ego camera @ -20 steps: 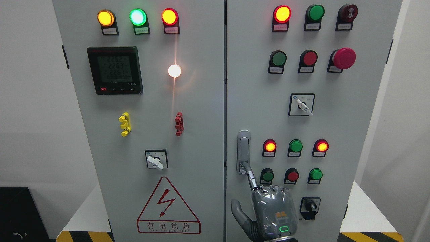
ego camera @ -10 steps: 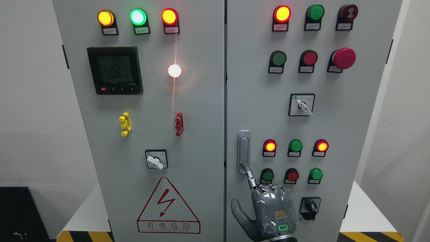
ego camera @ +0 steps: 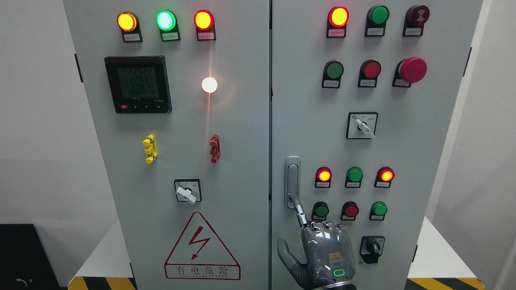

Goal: Release door handle

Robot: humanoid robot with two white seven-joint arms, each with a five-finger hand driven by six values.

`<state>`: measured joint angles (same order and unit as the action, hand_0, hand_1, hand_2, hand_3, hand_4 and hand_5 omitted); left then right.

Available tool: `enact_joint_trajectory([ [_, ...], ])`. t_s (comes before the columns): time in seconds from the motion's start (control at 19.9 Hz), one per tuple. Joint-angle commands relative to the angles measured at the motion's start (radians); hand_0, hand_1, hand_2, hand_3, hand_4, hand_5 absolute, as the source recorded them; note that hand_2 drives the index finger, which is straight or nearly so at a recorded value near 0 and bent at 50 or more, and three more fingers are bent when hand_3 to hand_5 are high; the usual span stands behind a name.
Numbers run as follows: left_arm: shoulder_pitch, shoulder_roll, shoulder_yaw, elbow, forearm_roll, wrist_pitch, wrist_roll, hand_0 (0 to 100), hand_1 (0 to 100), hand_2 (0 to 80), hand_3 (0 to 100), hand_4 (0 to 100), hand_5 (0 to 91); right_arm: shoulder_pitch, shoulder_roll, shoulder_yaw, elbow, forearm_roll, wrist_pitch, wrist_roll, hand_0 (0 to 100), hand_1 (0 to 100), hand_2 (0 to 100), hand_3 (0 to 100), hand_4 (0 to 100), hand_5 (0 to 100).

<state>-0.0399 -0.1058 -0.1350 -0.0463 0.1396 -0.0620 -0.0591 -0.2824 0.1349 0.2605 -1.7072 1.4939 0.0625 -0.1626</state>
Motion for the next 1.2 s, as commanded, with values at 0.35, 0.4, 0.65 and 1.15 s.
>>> enact_joint_trajectory([
  [0.35, 0.000, 0.000, 0.000, 0.000, 0.000, -0.001, -0.001, 12, 56, 0.0, 0, 0, 0.0, 0.003, 0.000, -0.003, 0.011, 0.005, 0.014, 0.003, 46, 37, 3, 100, 100, 100],
  [0.4, 0.000, 0.000, 0.000, -0.001, 0.000, -0.001, -0.001, 12, 56, 0.0, 0, 0, 0.0, 0.003, 0.000, -0.003, 0.012, 0.005, 0.023, 0.003, 46, 37, 3, 100, 100, 100],
  [0.65, 0.000, 0.000, 0.000, -0.001, 0.000, -0.001, -0.001, 12, 56, 0.0, 0, 0, 0.0, 0.002, 0.000, -0.001, 0.014, 0.005, 0.026, 0.005, 46, 37, 3, 100, 100, 100],
  [1.15, 0.000, 0.000, 0.000, 0.000, 0.000, -0.001, -0.001, 12, 56, 0.0, 0, 0, 0.0, 0.003, 0.002, 0.003, 0.015, 0.005, 0.026, 0.005, 46, 37, 3, 100, 100, 100],
])
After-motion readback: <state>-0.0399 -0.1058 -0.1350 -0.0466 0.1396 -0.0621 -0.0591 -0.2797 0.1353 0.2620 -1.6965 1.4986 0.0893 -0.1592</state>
